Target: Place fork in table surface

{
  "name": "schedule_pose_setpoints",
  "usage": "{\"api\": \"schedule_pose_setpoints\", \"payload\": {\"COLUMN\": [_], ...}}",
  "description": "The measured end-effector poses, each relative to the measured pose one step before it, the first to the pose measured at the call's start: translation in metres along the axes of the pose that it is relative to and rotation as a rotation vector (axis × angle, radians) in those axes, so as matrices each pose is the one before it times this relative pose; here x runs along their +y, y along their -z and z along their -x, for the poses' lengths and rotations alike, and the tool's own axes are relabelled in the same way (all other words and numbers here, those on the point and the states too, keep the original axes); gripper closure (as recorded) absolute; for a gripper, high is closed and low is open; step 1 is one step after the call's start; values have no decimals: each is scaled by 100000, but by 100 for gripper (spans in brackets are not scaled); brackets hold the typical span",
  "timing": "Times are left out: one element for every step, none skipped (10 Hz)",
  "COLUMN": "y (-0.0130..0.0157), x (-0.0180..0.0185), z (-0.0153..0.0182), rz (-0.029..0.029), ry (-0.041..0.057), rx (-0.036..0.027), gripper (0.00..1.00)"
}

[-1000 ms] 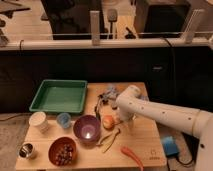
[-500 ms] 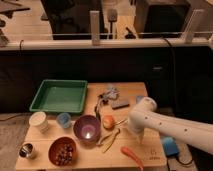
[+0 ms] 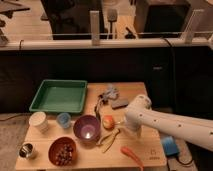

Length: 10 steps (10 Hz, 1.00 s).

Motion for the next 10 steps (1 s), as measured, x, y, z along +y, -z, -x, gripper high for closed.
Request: {"api": "schedule_pose_setpoints", "payload": {"y": [44, 19, -125, -221, -312, -442, -411, -409, -505, -552], "x": [156, -270, -650, -803, -1010, -988, -542, -479, -699, -685], "z": [112, -82, -639, -765, -898, -726, -600, -444, -356, -411], "rz": [-322, -317, -609, -410, -296, -458, 75, 344, 641, 1216], "ry": [-1566, -1402, -2013, -2183, -1708, -2399, -2336, -2368, -2401, -2643], "rx": [59, -2, -122, -633, -677, -1092, -445, -49, 143, 230], "gripper": [20, 20, 20, 20, 20, 20, 20, 20, 20, 20]}}
